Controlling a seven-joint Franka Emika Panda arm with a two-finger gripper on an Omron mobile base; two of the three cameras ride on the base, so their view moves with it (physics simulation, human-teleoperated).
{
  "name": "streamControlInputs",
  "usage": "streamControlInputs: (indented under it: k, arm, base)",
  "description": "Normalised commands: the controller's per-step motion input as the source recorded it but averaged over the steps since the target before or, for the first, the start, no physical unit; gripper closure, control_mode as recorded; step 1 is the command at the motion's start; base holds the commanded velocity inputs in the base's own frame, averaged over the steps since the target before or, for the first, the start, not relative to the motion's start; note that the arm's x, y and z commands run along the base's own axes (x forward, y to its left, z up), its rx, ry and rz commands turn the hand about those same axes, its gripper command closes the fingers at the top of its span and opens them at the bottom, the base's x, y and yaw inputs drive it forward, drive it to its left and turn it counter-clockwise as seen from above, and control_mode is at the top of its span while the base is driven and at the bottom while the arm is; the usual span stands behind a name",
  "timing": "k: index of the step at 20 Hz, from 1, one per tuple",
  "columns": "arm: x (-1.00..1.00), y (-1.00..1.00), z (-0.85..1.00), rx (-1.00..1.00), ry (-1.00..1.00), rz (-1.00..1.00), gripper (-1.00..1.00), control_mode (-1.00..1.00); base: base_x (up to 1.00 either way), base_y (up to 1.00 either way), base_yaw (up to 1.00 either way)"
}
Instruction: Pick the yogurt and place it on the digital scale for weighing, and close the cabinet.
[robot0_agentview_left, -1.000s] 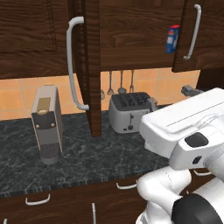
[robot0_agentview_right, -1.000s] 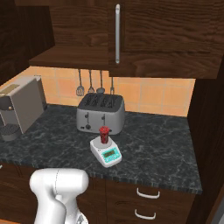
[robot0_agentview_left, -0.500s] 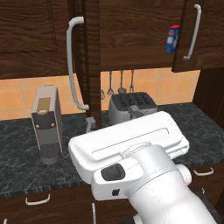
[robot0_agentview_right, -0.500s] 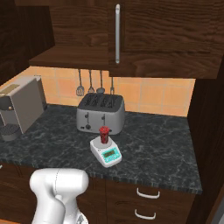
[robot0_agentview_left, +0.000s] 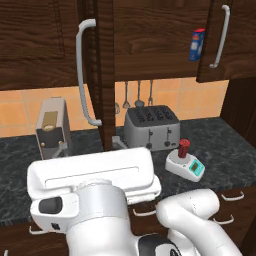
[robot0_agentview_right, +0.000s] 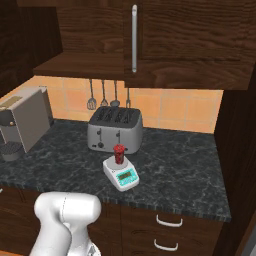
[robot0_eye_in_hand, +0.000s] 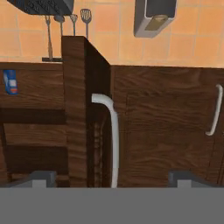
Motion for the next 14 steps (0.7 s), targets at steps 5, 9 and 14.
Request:
streamControlInputs:
  k: [5, 9, 14]
  arm:
    - [0.51, 0.0, -0.12, 0.0, 0.06, -0.06, -1.0, -1.0]
    - [0.24, -0.18, -0.24, 0.0, 0.04, -0.06, -1.0, -1.0]
    - [0.24, -0.4, -0.15, 0.0, 0.13, -0.12, -1.0, -1.0]
  base:
    - [0.0, 0.0, 0.0]
    - [0.0, 0.0, 0.0]
    - [0.0, 0.0, 0.0]
